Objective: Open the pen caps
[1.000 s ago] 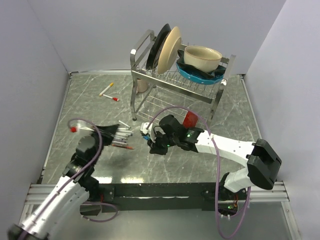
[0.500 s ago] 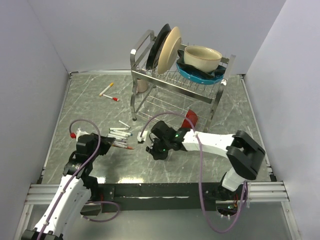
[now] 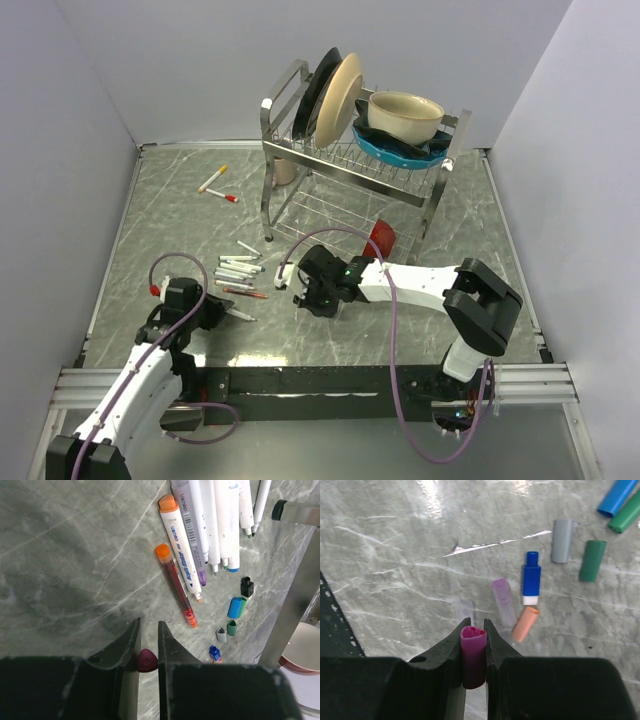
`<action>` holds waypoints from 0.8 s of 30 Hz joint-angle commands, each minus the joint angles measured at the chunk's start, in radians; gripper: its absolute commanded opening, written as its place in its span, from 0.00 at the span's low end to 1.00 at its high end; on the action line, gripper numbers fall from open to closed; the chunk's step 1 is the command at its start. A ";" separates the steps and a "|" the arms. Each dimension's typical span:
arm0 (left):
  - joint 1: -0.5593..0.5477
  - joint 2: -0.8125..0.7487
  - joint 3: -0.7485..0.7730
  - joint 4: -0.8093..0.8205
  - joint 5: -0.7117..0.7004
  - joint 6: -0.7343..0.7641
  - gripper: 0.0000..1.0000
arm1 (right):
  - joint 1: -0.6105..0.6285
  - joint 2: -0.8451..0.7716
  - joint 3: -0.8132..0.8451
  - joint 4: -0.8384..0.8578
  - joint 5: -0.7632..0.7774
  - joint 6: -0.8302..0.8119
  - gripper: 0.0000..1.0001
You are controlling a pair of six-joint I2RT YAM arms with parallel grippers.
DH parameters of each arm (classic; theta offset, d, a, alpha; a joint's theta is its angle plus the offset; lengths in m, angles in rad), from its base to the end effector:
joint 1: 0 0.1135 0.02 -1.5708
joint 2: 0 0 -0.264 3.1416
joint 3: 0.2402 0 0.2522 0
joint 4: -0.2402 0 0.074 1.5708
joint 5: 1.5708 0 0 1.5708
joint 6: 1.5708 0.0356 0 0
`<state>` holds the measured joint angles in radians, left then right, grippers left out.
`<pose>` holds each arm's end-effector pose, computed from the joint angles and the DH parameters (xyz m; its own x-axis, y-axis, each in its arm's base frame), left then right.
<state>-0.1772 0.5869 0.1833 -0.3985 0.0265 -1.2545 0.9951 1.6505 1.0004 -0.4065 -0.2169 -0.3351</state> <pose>0.1231 -0.0230 0.1399 -0.4048 -0.8927 -0.1981 -0.6120 0.4255 -0.6666 0.1710 0.2775 0.1815 -0.1593 -0.8354 -0.5261 -0.9839 0.1781 0.0152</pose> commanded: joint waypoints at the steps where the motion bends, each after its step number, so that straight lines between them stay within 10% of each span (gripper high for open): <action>1: 0.004 0.005 -0.008 0.044 -0.023 -0.022 0.17 | 0.004 -0.014 0.040 0.011 0.060 -0.012 0.09; 24: 0.005 0.050 -0.015 0.069 -0.059 -0.034 0.38 | 0.048 0.058 0.053 -0.018 0.155 -0.035 0.25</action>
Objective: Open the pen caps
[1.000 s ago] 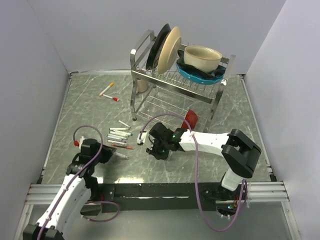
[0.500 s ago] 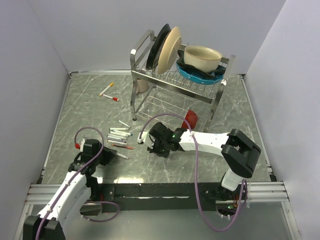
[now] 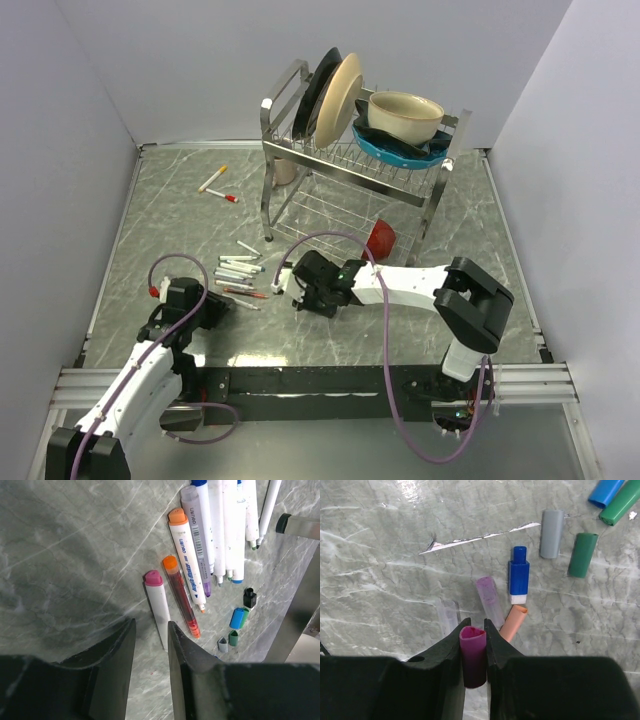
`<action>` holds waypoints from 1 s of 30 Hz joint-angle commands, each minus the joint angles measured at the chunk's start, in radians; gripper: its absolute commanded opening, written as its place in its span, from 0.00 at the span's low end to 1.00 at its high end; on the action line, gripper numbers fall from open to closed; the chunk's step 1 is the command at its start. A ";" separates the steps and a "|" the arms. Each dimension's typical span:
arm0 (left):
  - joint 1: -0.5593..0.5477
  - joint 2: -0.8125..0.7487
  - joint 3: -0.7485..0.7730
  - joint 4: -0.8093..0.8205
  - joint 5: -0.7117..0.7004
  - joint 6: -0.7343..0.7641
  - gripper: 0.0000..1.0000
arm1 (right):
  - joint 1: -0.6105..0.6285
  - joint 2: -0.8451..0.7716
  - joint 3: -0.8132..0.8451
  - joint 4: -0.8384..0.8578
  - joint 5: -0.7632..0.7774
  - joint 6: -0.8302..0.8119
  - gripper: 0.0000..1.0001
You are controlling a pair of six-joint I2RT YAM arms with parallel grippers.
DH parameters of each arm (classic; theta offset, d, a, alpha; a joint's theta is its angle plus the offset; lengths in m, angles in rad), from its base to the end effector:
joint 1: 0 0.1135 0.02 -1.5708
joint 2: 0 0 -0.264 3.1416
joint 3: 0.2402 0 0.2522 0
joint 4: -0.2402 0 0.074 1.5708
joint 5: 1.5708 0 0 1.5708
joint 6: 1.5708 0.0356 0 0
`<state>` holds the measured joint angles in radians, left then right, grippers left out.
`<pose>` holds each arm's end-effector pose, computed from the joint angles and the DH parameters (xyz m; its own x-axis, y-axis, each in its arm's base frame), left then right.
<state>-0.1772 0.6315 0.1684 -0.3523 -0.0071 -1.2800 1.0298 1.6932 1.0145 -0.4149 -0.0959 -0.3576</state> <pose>0.1261 -0.0223 0.1338 -0.3697 -0.9070 -0.2015 -0.6373 0.4054 -0.6553 0.1675 0.2853 0.1712 -0.1219 -0.8795 -0.4600 -0.9806 0.1784 -0.0811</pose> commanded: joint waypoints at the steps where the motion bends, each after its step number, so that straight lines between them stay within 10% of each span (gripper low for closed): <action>1: 0.005 0.005 0.000 0.022 -0.025 -0.009 0.39 | 0.015 0.020 0.041 -0.012 0.036 -0.014 0.26; 16: 0.005 0.008 0.009 0.016 -0.025 -0.013 0.41 | 0.019 0.031 0.045 -0.015 0.056 -0.011 0.32; 30: 0.005 -0.035 0.264 -0.148 -0.123 0.070 0.76 | 0.010 -0.157 0.047 -0.062 0.038 -0.075 0.46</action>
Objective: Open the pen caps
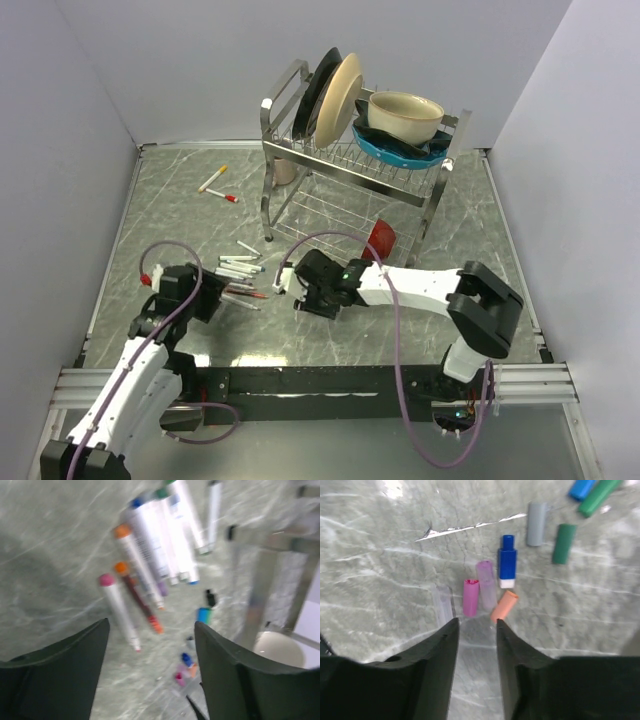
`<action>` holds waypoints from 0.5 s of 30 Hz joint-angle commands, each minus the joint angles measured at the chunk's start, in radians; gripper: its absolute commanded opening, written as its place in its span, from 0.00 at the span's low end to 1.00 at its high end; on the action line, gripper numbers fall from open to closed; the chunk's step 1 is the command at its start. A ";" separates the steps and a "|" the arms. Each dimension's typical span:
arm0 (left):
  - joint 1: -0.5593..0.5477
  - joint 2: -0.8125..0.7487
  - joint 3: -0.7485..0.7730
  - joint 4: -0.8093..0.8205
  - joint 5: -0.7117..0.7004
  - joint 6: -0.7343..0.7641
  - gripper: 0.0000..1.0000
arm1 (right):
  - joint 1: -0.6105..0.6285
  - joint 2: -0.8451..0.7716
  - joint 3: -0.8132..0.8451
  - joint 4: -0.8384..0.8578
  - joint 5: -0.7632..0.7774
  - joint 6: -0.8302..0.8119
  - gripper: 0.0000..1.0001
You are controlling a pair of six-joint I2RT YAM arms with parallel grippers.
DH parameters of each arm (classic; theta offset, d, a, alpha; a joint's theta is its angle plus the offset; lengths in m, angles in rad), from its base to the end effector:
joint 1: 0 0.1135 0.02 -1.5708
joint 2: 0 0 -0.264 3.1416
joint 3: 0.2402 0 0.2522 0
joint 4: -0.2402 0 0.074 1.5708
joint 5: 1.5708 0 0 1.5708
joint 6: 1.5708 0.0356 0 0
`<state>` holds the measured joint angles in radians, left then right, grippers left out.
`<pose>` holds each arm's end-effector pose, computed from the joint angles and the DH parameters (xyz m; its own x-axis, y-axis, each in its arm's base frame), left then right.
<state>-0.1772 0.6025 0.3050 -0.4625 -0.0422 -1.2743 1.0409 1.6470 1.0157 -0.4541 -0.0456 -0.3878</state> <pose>0.1319 -0.0221 0.1732 -0.3378 -0.9102 -0.2396 -0.6059 0.4051 -0.6847 0.1626 0.2807 0.1837 -0.0839 -0.8905 -0.4472 -0.9770 0.1618 -0.1391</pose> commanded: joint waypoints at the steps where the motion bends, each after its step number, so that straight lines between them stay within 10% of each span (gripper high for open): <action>1: 0.007 0.003 0.143 -0.022 -0.099 0.078 0.76 | -0.002 -0.125 0.044 -0.027 -0.017 -0.055 0.52; 8: 0.094 0.358 0.354 0.209 -0.052 0.306 0.98 | -0.007 -0.220 0.037 -0.083 -0.103 -0.121 0.56; 15: 0.174 0.816 0.758 0.265 0.048 0.420 0.99 | -0.007 -0.253 0.041 -0.097 -0.128 -0.141 0.56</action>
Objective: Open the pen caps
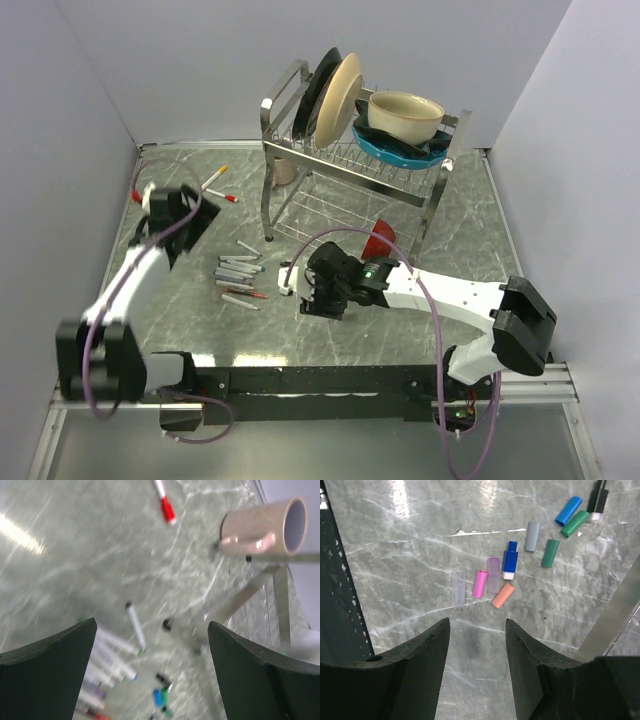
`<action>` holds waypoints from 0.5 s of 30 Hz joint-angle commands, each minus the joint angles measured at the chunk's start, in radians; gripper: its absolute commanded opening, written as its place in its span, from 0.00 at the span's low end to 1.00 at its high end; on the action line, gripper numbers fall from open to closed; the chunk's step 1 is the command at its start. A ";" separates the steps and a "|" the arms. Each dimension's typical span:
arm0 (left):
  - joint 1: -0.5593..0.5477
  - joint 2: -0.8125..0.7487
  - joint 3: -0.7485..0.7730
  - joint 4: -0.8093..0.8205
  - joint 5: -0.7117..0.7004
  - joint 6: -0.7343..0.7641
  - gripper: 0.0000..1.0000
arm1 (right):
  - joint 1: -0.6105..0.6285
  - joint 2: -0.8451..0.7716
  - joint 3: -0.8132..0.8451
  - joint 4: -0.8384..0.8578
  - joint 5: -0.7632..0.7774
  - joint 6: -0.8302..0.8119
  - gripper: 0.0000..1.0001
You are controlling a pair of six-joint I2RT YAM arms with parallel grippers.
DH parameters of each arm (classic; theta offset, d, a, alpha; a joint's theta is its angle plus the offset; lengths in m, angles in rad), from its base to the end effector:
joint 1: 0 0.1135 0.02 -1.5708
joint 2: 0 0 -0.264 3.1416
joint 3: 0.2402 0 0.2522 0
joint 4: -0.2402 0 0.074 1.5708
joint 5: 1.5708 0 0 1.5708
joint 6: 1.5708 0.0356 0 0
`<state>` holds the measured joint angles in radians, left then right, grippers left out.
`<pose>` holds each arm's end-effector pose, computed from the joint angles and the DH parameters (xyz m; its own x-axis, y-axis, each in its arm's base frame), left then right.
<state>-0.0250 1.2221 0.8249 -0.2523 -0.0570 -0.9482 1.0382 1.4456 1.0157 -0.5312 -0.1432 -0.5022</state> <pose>0.2661 -0.0046 0.2559 -0.3360 -0.8029 -0.4924 -0.5030 0.5950 -0.6269 0.1466 0.2587 0.2383 0.0655 -0.8271 -0.5582 -0.9841 0.0389 -0.1731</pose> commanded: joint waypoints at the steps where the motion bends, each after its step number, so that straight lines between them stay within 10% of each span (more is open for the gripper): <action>1: 0.022 0.253 0.299 0.015 0.060 0.091 0.99 | -0.004 -0.053 0.041 -0.018 -0.027 -0.029 0.56; 10: 0.016 0.906 1.109 -0.669 -0.201 -0.084 0.91 | 0.003 -0.060 0.034 -0.010 -0.019 -0.032 0.56; 15: 0.010 1.045 1.290 -0.713 -0.198 -0.070 0.68 | 0.009 -0.051 0.032 -0.009 -0.015 -0.035 0.56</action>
<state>-0.0063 2.2204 2.0232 -0.7906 -0.2070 -1.0008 1.0382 1.4113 1.0157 -0.5468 -0.1589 -0.5228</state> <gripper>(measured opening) 0.743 0.562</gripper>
